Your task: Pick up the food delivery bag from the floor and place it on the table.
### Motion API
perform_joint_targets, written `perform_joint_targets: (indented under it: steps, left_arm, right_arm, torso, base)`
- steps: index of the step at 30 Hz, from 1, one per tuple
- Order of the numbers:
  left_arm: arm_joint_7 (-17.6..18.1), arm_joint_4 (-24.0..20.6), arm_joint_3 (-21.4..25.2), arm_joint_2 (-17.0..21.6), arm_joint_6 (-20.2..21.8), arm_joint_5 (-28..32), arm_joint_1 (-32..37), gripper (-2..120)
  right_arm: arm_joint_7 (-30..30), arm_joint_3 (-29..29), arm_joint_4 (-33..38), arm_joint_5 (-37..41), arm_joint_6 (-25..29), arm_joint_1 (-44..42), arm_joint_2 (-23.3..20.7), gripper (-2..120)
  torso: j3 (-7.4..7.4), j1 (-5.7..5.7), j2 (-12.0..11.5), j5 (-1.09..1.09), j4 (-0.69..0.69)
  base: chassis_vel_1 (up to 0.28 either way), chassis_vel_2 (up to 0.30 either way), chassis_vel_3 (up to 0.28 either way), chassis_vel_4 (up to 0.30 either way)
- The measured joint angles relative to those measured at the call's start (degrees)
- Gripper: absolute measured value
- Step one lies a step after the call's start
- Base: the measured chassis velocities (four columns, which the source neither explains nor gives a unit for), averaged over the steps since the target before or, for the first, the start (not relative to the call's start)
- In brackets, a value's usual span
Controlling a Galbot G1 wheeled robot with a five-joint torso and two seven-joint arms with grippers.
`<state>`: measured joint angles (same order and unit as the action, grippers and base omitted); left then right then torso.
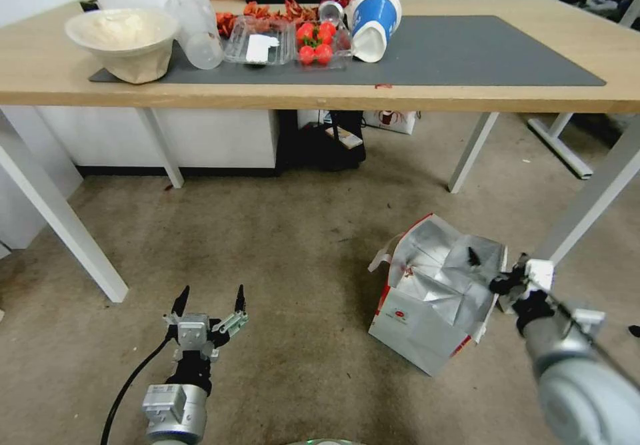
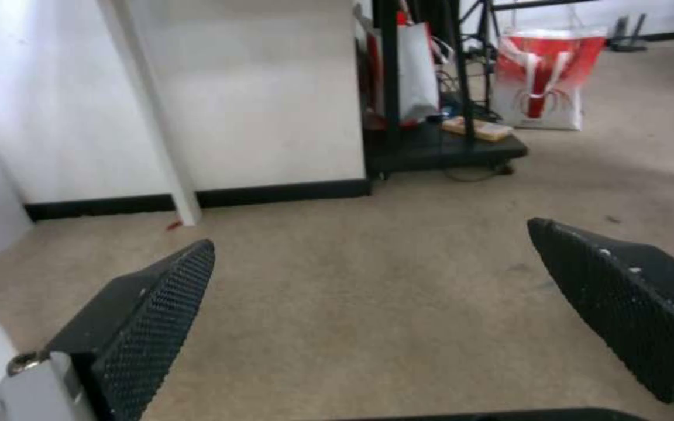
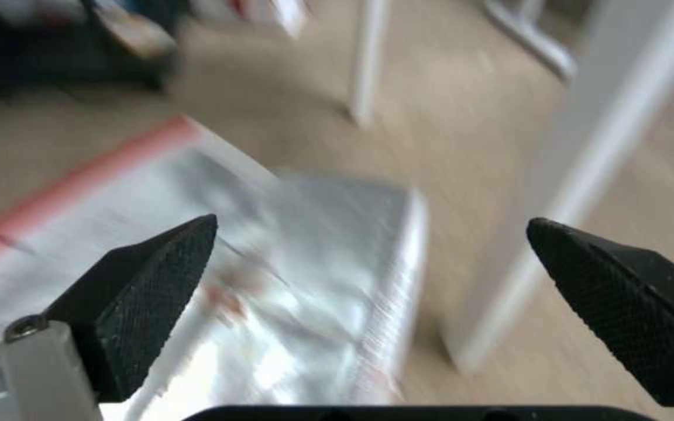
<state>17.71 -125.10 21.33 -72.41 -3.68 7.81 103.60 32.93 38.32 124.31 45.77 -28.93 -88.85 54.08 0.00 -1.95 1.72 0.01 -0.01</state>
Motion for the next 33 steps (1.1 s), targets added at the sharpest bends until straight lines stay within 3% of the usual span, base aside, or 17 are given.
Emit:
perform_joint_targets:
  steps: [8, 10, 11, 19, 33]
  left_arm:
    - [0.0, 1.0, -1.7, 1.0, 0.1, 1.4, -1.4, 100]
    - [0.3, 1.7, -2.5, 1.3, 0.8, 2.2, -2.7, 100]
    - [0.3, 1.7, -2.7, 1.2, 0.9, 2.4, -2.8, 100]
    - [0.2, 2.2, -2.9, 0.7, 0.4, 2.7, -3.0, 100]
    - [0.3, 1.6, -1.7, 1.3, 0.0, 3.5, -2.6, 100]
  right_arm:
    - [14.2, -4.0, -5.0, 12.7, -7.4, 5.8, -3.7, 100]
    - [17.8, -4.8, -6.9, 17.0, -8.5, 7.3, -3.7, 100]
    - [19.0, -5.4, -7.8, 18.7, -8.9, 8.4, -3.8, 100]
    - [18.2, -7.5, -10.2, 20.5, -9.1, 11.2, -3.8, 100]
    - [15.9, -5.8, -7.0, 17.4, -8.9, 8.7, -5.2, 100]
  torso:
    - [0.0, -0.01, 0.1, 0.0, 0.04]
    - [0.0, -0.02, 0.1, -0.02, -0.05]
    - [0.0, -0.02, 0.1, 0.0, -0.01]
    - [0.0, -0.03, 0.1, -0.01, 0.02]
    - [-0.01, -0.03, 0.2, -0.02, 0.0]
  base:
    - [0.0, 0.0, 0.0, 0.0]
    - [0.0, 0.0, 0.0, 0.0]
    - [0.0, 0.0, 0.0, 0.0]
    - [0.0, 0.0, 0.0, 0.0]
    - [0.0, 0.0, 0.0, 0.0]
